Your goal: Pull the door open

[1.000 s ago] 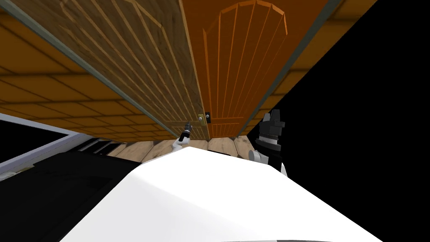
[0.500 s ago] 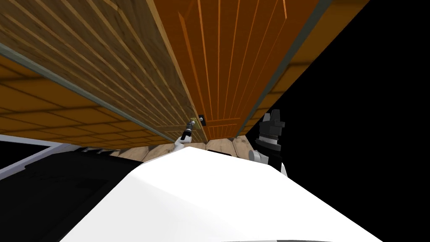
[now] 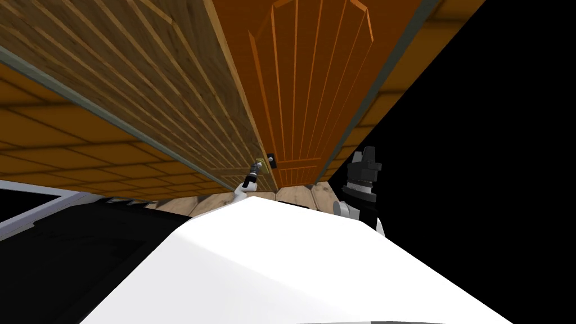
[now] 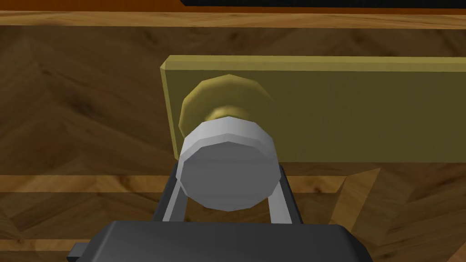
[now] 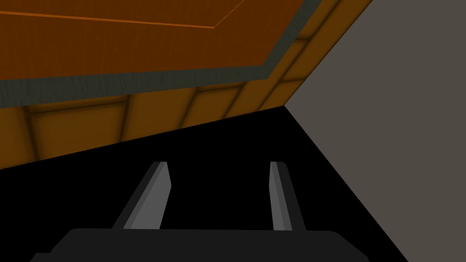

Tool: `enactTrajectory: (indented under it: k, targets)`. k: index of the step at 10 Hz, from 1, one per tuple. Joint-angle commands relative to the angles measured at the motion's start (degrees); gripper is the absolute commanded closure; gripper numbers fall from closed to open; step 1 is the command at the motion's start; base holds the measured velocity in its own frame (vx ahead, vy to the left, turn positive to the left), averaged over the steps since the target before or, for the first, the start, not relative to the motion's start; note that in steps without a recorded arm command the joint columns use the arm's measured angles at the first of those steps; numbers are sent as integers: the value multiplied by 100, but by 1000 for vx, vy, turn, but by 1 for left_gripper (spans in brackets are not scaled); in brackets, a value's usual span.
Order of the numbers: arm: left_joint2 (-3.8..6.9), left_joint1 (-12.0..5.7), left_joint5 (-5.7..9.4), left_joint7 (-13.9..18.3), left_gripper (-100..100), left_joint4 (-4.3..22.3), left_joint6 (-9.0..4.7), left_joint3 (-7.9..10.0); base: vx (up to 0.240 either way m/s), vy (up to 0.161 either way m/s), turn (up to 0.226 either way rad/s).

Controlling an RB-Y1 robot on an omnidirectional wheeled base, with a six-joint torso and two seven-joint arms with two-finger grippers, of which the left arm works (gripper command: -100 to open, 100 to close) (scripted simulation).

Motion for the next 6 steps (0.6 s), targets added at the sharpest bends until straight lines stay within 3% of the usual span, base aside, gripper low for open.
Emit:
enactTrajectory:
  k: [1,2,3,6]
  targets:
    - [48,80,7,23,100,2,6,11,-99,62,49]
    - [73,116,6,44,100,-16,7,-14,-184,101,56]
    - [74,76,8,59,-100,-61,10,-51,-209,35,13]
    - [78,108,3,125,-100,-208,31,-194,-216,-92,-27]
